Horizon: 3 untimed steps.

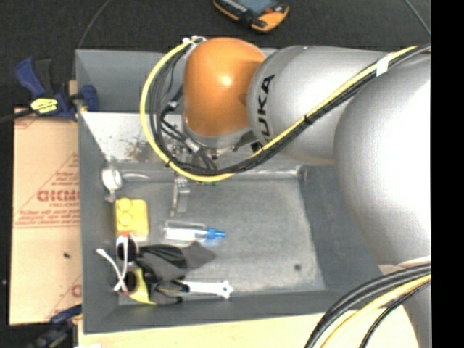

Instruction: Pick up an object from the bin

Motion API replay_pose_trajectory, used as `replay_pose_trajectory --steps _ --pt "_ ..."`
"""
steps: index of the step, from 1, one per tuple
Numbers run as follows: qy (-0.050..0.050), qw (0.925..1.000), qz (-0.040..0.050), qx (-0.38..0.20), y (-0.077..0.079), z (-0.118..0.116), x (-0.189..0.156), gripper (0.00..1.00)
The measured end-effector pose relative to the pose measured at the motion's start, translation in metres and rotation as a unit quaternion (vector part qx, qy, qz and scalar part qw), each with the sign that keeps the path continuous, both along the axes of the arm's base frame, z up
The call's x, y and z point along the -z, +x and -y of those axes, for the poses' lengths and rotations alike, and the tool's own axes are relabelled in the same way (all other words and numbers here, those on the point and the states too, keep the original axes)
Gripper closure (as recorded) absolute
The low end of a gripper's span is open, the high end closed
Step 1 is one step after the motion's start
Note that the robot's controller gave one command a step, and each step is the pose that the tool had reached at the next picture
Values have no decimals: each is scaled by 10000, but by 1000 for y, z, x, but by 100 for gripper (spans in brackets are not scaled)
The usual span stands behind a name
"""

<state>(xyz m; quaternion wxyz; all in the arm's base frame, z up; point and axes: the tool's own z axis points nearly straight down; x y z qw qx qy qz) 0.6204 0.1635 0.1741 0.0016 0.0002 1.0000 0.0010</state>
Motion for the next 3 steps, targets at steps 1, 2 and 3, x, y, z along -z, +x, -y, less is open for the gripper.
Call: replay_pose_trajectory --steps 1,2,3 --pt "-10 9954 -40 -955 -82 29 105 0" --pt "-1 9859 29 -1674 -71 24 39 0" --pt "-4 9954 -47 -953 -82 30 107 0"
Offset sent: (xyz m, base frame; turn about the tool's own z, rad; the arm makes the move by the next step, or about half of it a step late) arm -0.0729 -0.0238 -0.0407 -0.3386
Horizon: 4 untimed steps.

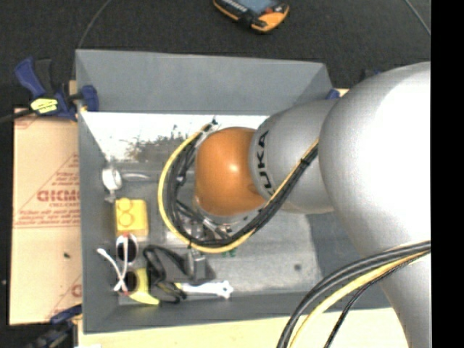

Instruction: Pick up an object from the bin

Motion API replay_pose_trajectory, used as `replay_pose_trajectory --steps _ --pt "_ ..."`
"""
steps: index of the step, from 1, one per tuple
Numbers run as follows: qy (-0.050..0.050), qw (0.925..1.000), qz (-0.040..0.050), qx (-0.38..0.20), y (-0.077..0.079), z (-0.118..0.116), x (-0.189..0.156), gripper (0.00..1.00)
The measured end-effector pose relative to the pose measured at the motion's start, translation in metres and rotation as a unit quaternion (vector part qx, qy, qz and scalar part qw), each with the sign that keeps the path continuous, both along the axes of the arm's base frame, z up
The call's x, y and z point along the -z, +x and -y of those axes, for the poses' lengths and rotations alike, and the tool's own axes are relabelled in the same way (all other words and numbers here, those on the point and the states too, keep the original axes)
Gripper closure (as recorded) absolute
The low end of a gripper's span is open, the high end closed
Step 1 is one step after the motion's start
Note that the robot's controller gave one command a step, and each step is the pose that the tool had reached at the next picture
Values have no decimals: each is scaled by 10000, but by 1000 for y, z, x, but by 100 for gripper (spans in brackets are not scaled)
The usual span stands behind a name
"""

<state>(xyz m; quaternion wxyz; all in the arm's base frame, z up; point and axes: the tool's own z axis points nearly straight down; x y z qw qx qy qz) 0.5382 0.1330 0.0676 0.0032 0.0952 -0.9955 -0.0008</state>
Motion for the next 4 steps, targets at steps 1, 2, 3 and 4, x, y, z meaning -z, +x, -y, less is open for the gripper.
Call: replay_pose_trajectory --steps 1,2,3,4 --pt "18 9924 101 -1224 9 3 -3 0" --pt "8 9940 31 1097 52 24 -4 100" --pt "7 9940 31 1096 52 24 -4 100" --pt "6 9940 26 1096 51 24 -7 100"
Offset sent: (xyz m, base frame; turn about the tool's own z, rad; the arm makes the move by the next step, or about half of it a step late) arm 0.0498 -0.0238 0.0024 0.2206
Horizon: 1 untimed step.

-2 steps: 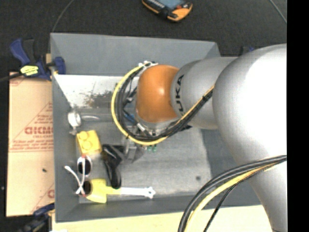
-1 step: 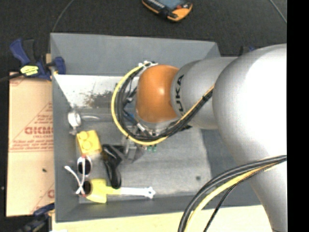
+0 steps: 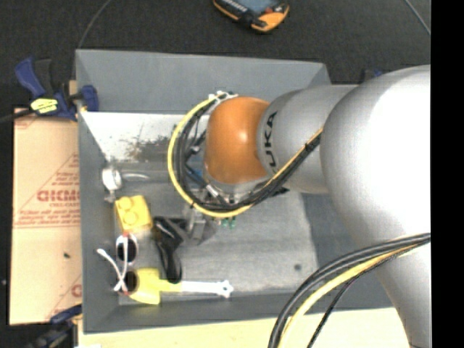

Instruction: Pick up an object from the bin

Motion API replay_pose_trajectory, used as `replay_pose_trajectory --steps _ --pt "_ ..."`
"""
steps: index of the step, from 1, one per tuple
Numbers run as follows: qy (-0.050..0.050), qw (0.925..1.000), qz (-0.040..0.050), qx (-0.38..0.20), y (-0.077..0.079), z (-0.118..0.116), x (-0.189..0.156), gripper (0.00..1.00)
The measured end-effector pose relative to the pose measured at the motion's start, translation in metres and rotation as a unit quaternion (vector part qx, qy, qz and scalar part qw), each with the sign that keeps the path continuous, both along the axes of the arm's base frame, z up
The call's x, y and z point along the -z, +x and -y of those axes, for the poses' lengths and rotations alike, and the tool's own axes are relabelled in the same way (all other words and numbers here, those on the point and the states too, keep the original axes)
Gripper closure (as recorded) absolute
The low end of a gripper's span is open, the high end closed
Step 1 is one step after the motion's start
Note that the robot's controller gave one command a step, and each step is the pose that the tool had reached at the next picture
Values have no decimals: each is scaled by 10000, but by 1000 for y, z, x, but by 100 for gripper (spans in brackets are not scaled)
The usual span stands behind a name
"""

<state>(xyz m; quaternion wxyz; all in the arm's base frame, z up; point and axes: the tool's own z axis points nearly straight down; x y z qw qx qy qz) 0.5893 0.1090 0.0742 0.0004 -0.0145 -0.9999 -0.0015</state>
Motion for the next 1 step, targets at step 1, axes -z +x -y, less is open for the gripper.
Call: replay_pose_trajectory --steps 1 --pt "-1 10000 -15 2 -1 0 -12 100"
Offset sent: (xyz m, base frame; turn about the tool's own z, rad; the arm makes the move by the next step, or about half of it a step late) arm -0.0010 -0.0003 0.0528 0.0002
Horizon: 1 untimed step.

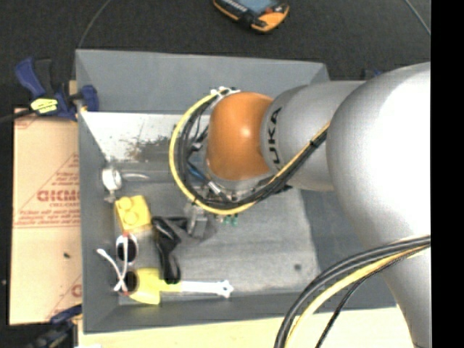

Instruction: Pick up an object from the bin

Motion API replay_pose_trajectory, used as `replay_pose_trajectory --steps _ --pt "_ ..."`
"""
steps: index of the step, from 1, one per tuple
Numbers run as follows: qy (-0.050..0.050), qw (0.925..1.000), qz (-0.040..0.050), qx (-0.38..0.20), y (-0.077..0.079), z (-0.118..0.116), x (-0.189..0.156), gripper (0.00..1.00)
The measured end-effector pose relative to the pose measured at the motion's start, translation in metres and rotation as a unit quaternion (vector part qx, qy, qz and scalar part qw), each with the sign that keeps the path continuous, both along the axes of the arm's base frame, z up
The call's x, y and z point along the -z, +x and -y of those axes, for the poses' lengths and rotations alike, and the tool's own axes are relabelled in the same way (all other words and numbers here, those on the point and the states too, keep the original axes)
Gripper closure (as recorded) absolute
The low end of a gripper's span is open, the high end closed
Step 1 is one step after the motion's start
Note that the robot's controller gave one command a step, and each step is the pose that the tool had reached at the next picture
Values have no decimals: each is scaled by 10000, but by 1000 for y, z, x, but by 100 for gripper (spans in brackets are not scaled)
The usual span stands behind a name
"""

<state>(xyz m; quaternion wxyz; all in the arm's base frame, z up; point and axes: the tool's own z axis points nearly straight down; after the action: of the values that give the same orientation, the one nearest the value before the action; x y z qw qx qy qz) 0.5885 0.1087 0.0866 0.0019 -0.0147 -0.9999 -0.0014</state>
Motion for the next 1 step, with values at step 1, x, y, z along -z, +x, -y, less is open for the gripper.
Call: replay_pose_trajectory --steps 1 --pt "2 10000 6 1 0 0 -13 100"
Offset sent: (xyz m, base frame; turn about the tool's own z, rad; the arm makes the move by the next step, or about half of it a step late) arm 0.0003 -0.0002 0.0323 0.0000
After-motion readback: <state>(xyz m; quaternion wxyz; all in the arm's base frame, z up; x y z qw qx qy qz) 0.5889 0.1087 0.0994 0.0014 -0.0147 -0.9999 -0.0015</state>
